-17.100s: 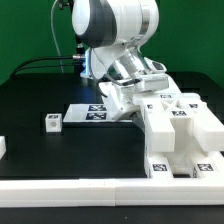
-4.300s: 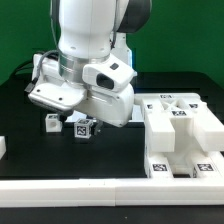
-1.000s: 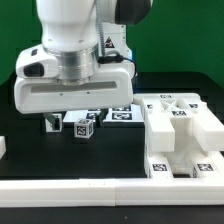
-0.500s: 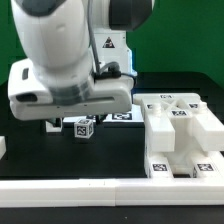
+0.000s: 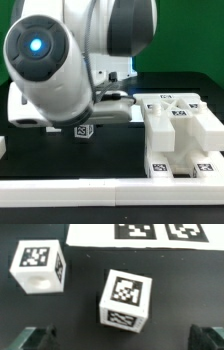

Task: Assemble chair

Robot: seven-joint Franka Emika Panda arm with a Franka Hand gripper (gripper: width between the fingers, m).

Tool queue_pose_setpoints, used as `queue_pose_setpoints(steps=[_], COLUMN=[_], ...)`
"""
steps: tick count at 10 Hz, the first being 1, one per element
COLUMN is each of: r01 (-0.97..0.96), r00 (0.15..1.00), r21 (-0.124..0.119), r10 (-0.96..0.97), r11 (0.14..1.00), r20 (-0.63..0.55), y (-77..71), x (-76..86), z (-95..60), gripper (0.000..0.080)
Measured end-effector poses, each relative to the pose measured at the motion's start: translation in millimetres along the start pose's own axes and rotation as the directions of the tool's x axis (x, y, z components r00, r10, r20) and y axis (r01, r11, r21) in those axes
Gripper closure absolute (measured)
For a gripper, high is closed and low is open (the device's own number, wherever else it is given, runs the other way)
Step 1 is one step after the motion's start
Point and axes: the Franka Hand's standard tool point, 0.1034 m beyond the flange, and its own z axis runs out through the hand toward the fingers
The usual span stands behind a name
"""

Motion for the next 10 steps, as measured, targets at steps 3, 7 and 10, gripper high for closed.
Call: queue_pose_setpoints(steps=[3,7,10], r01=[-0.024,-0.03,-0.033], r00=[0.995,0.993,0.989], r21=[0.032,0.034,0.029], r10=[0.02,0.026,0.028], r11=[0.999,0.999,0.999], r20=[0.093,0.117,0.146], y=[2.9,-0.2,-3.5], x=[-1.7,-2.7,-4.0], z=[13.7,23.5,33.2], gripper=[0.0151,0.0151,0.0151])
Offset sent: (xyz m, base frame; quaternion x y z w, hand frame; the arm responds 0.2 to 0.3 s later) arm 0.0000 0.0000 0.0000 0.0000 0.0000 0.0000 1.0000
